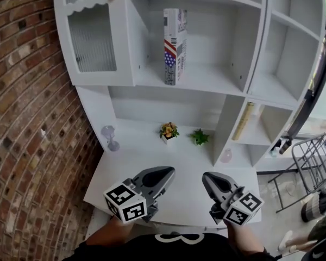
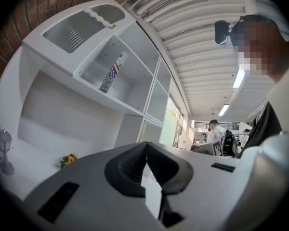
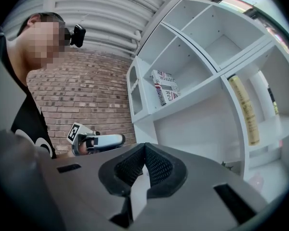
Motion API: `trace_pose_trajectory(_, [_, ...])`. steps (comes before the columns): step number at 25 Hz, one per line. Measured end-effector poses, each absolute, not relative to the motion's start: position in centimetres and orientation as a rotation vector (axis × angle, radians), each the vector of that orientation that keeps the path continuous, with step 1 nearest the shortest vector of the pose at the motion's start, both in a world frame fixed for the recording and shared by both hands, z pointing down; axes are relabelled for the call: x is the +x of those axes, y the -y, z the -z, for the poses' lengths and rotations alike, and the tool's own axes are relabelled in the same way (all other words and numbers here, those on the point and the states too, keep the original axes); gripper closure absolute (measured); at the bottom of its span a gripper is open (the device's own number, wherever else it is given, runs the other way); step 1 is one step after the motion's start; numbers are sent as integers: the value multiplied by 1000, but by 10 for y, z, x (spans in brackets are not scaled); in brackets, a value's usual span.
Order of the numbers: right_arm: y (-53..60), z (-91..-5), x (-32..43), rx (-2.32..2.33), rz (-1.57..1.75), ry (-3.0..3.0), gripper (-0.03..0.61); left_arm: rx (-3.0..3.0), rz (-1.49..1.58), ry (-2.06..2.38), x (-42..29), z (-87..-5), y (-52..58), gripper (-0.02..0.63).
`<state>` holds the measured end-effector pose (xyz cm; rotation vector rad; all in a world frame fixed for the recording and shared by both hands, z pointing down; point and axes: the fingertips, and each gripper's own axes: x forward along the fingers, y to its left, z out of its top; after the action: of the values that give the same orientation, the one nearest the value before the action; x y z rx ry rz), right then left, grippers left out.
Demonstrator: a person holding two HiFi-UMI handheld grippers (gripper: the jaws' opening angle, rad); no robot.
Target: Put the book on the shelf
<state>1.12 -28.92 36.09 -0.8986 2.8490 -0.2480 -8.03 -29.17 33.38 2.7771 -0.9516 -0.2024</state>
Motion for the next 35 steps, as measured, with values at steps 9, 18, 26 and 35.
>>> trace_pose_trajectory(9, [262,-367,0,-882,263,-2843,568,2721,227,945,-93,-358,253,611])
trace_pose_trajectory(18, [242,-377,-19,-823,284,-2880,568,2687,242,932,-100,-370,235,611])
trace_pose_trajectory(26, [237,-382,-20,-809,307,-2885,569,2674,239,922,-105,-372,231,611])
trace_pose_trajectory(35, [234,-375,-21,-800,254,-2903,569,2677,227,935,-108,-368,231,611])
